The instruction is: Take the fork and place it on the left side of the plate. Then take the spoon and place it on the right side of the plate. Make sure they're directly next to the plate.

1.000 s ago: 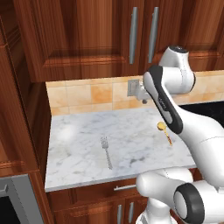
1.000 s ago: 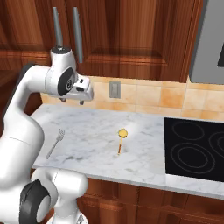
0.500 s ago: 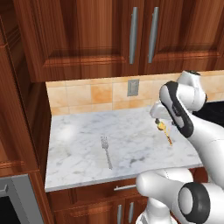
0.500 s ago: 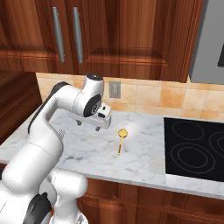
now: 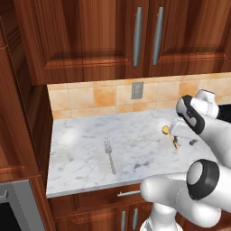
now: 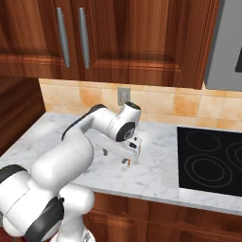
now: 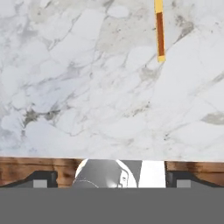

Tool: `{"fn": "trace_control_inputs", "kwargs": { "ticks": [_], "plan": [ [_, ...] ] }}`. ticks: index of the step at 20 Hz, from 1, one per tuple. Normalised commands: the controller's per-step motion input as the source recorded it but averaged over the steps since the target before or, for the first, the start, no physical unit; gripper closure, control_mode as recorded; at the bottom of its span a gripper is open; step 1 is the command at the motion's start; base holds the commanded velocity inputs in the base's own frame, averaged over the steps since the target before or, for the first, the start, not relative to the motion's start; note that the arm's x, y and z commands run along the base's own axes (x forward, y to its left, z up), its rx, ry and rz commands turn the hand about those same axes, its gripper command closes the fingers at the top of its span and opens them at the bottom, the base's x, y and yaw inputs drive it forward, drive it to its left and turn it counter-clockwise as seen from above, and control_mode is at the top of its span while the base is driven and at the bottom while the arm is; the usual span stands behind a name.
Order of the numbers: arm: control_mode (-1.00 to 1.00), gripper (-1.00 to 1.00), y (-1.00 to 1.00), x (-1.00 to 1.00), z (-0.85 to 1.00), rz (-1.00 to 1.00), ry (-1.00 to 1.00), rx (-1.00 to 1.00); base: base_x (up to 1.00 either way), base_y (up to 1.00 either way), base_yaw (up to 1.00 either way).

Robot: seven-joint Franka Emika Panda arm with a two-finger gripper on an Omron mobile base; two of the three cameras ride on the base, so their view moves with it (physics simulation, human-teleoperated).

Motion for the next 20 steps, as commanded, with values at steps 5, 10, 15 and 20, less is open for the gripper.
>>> {"fn": "trace_control_inputs", "kwargs": {
  "ticks": [5,10,15,20],
  "plan": [
    [-1.0,-1.0,-0.45,0.21,-0.17,0.0,0.14,0.0,0.0,0.0,0.0],
    [-1.0,-1.0,-0.31,0.32,-0.13,0.0,0.1,0.0,0.0,0.0,0.0],
    [-1.0,-1.0,-0.08,0.5,-0.22,0.04,0.03,-0.02,0.0,0.0,0.0],
    [-1.0,-1.0,0.0,0.48,-0.27,0.09,0.0,-0.04,0.0,0.0,0.0]
  ]
}}
